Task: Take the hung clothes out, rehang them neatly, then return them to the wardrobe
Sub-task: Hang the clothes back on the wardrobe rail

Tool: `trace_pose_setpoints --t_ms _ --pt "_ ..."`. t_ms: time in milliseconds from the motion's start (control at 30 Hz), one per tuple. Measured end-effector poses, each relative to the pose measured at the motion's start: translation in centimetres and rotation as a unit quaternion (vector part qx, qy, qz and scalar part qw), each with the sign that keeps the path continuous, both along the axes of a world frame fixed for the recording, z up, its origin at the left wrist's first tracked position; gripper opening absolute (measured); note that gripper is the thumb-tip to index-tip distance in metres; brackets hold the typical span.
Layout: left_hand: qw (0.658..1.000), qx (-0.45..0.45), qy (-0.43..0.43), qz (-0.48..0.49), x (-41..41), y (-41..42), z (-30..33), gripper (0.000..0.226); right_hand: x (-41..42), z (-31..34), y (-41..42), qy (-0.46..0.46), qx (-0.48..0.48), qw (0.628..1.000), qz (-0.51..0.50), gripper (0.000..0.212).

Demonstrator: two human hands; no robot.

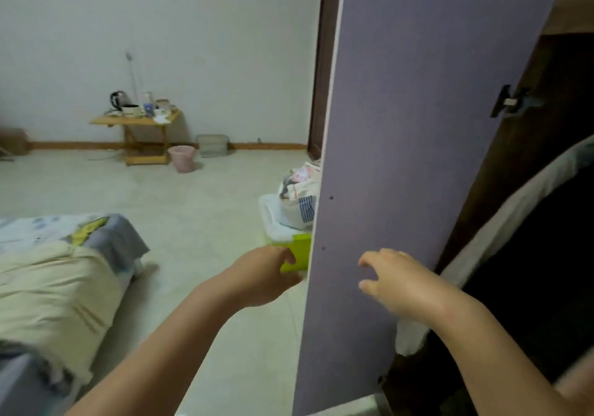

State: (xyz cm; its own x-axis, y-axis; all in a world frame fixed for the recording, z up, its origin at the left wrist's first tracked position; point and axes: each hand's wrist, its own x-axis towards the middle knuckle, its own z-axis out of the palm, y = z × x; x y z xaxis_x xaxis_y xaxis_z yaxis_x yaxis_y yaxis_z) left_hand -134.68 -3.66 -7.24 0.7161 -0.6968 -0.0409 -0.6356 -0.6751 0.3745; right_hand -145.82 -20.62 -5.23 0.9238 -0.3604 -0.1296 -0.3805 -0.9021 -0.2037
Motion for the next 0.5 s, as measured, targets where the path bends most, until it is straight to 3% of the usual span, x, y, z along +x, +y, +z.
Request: trace_pose_setpoints --t_ms 500 --pt "0.976 0.027 0.013 0.214 7.6 23.4 -1.1 0.042 15.0 -0.4 20.3 -0.011 -0.015 0.970 0.243 0.041"
